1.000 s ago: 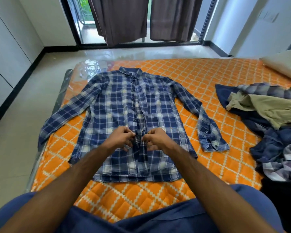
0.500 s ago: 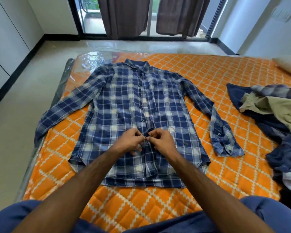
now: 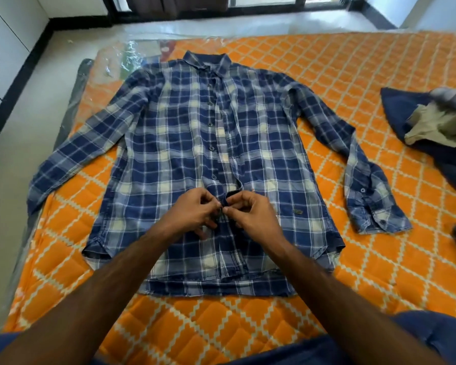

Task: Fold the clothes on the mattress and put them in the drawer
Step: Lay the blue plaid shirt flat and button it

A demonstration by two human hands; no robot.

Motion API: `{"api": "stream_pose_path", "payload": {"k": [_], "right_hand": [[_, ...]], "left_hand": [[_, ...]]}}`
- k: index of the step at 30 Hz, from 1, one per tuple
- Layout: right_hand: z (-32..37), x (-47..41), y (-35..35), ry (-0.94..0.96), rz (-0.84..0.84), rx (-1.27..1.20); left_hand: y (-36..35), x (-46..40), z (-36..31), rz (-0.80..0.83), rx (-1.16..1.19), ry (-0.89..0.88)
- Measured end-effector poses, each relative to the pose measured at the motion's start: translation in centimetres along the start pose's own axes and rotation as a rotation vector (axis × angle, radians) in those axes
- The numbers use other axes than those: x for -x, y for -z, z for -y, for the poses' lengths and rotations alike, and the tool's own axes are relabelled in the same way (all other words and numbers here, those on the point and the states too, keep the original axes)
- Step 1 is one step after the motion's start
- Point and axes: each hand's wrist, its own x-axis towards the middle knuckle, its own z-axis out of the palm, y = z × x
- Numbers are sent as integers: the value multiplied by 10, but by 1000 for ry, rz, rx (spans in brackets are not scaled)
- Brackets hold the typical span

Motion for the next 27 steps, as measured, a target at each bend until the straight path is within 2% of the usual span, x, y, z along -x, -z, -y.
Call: {"api": "stream_pose_path", "payload": {"k": [3, 8, 17, 23, 27], "right_hand": [[-3, 1, -1, 1, 0, -8], [3, 2, 2, -55, 16, -236], [3, -1, -5, -73, -28, -135], [1, -1, -9, -65, -32, -95], [4, -1, -9, -49, -8, -59]], "left_hand": [[2, -1, 0, 45, 23, 19], [7, 0, -1, 86, 71, 23], [9, 6, -7, 22, 91, -11], [8, 6, -10, -70, -119, -100], [6, 6, -10, -144, -178, -133]]}}
